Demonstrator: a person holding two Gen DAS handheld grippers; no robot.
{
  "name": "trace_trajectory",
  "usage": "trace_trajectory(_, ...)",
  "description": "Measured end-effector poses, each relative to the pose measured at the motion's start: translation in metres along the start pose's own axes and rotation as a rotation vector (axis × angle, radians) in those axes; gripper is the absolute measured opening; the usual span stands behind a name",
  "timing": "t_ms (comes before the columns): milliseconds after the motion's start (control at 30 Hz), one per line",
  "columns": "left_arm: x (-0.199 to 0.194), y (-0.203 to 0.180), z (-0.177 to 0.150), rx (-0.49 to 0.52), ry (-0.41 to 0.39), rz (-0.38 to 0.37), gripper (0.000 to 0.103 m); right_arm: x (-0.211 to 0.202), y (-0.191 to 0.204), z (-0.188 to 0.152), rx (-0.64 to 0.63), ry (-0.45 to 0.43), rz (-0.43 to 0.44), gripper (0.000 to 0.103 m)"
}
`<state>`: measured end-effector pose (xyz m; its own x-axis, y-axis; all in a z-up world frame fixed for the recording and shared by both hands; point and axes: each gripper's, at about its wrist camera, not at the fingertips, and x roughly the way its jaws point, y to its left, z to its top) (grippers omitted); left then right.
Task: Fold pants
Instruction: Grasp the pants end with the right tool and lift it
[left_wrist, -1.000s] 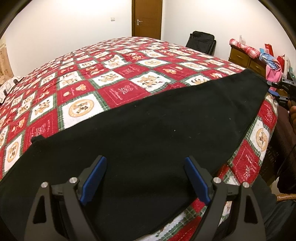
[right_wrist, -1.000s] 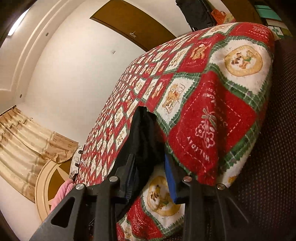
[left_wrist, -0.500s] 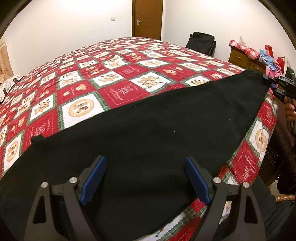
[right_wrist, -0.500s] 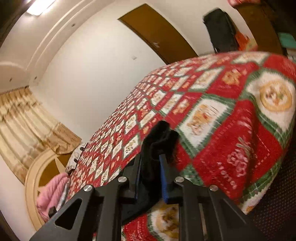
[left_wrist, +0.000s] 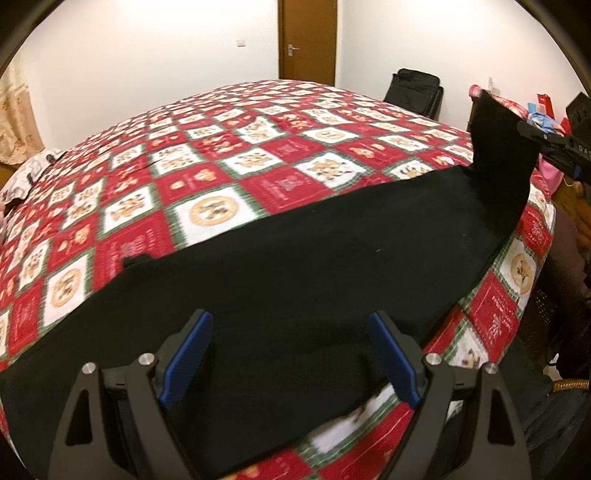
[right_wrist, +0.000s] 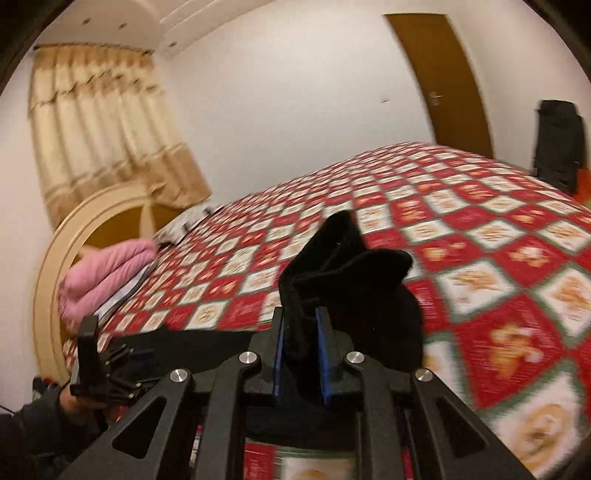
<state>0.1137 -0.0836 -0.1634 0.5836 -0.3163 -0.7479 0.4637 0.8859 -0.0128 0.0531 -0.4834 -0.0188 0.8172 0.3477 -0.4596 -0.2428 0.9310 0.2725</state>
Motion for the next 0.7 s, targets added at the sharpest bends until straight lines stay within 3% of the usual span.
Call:
trace_trajectory(433, -0.015, 0.037, -0.031, -0.104, -0.002, 0.029, 0.089, 0.114, 0.109, -0.036, -0.154, 0.217, 0.147, 0.015)
trace_trajectory(700, -0.018, 0.042, -0.033, -0.124, -0.02, 0.022, 0.089, 0.141, 0.148, -0.065, -0.243, 0.306, 0.176, 0.015)
